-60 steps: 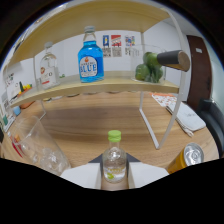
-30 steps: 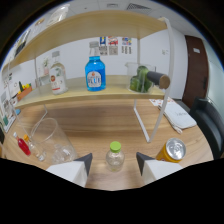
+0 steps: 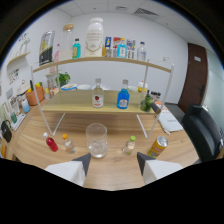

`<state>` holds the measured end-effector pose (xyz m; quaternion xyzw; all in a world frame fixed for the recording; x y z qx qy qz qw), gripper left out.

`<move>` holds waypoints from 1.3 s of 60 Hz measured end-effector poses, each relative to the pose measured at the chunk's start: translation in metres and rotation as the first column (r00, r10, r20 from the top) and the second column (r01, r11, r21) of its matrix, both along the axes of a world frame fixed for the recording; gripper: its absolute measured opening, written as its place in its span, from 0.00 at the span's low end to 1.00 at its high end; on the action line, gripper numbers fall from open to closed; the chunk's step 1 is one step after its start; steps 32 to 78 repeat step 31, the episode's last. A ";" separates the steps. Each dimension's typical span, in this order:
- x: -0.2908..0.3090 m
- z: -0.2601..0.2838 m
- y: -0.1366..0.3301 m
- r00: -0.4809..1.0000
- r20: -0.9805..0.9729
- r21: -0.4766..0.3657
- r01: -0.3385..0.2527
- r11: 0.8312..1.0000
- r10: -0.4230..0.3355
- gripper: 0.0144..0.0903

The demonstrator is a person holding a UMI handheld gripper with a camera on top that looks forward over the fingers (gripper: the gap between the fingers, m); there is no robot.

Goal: Make me a cup of Vodka Sunrise.

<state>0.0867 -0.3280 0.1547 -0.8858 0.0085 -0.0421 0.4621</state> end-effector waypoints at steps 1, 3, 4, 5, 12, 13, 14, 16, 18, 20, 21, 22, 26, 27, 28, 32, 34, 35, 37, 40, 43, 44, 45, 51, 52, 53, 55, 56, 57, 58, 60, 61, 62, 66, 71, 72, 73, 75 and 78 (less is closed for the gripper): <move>-0.003 0.000 -0.002 1.000 -0.002 -0.001 -0.001 1.000 0.001 0.94; -0.010 0.001 -0.004 1.000 -0.010 -0.005 -0.001 1.000 0.001 0.94; -0.013 0.001 -0.006 1.000 -0.014 -0.006 0.001 1.000 -0.001 0.94; -0.016 0.001 -0.007 1.000 -0.018 -0.007 0.001 1.000 -0.001 0.95; -0.027 0.004 -0.011 1.000 -0.018 -0.003 0.001 1.000 -0.001 0.95; -0.028 0.005 -0.011 1.000 -0.017 -0.001 0.001 1.000 -0.001 0.94; -0.029 0.005 -0.011 1.000 -0.017 0.000 0.002 1.000 -0.002 0.94; -0.030 0.005 -0.012 1.000 -0.018 -0.002 0.002 1.000 -0.002 0.94; -0.032 0.004 -0.013 1.000 -0.021 -0.008 0.001 1.000 -0.001 0.94; -0.033 0.004 -0.013 1.000 -0.023 -0.008 0.003 1.000 -0.003 0.95; -0.034 0.005 -0.013 1.000 -0.025 -0.009 0.004 1.000 -0.004 0.95; -0.034 0.005 -0.013 1.000 -0.025 -0.010 0.004 1.000 -0.004 0.94; -0.035 0.006 -0.013 1.000 -0.018 -0.007 0.006 1.000 -0.006 0.95; -0.035 0.006 -0.013 1.000 -0.017 -0.008 0.006 1.000 -0.006 0.95; -0.035 0.006 -0.013 1.000 -0.017 -0.009 0.006 1.000 -0.006 0.95; -0.036 0.005 -0.012 1.000 -0.023 -0.012 0.008 1.000 -0.008 0.95; -0.036 0.005 -0.012 1.000 -0.023 -0.012 0.008 1.000 -0.008 0.95; -0.036 0.005 -0.012 1.000 -0.023 -0.012 0.008 1.000 -0.008 0.95; -0.036 0.005 -0.012 1.000 -0.023 -0.012 0.008 1.000 -0.008 0.95; -0.036 0.005 -0.012 1.000 -0.023 -0.012 0.008 1.000 -0.008 0.95; -0.036 0.005 -0.012 1.000 -0.023 -0.012 0.008 1.000 -0.008 0.95; -0.036 0.005 -0.012 1.000 -0.023 -0.012 0.008 1.000 -0.008 0.95; -0.036 0.005 -0.012 1.000 -0.023 -0.012 0.008 1.000 -0.008 0.95; -0.036 0.005 -0.012 1.000 -0.023 -0.012 0.008 1.000 -0.008 0.95; -0.036 0.005 -0.012 1.000 -0.023 -0.012 0.008 1.000 -0.008 0.95; -0.036 0.005 -0.012 1.000 -0.023 -0.012 0.008 1.000 -0.008 0.95; -0.036 0.005 -0.012 1.000 -0.023 -0.012 0.008 1.000 -0.008 0.95; -0.036 0.005 -0.012 1.000 -0.023 -0.012 0.008 1.000 -0.008 0.95; -0.036 0.005 -0.012 1.000 -0.023 -0.012 0.008 1.000 -0.008 0.95; -0.036 0.005 -0.012 1.000 -0.023 -0.012 0.008 1.000 -0.008 0.95; -0.036 0.005 -0.012 1.000 -0.023 -0.012 0.008 1.000 -0.008 0.95; -0.036 0.005 -0.012 1.000 -0.023 -0.012 0.008 1.000 -0.008 0.95; -0.036 0.005 -0.012 1.000 -0.023 -0.012 0.008 1.000 -0.008 0.95; -0.036 0.005 -0.012 1.000 -0.023 -0.012 0.008 1.000 -0.008 0.95; -0.036 0.005 -0.012 1.000 -0.023 -0.012 0.008 1.000 -0.008 0.95; -0.036 0.005 -0.012 1.000 -0.023 -0.012 0.008 1.000 -0.008 0.95; -0.036 0.005 -0.012 1.000 -0.023 -0.012 0.008 1.000 -0.008 0.95; -0.036 0.005 -0.012 1.000 -0.023 -0.012 0.008 1.000 -0.008 0.95; -0.036 0.005 -0.012 1.000 -0.023 -0.012 0.008 1.000 -0.008 0.95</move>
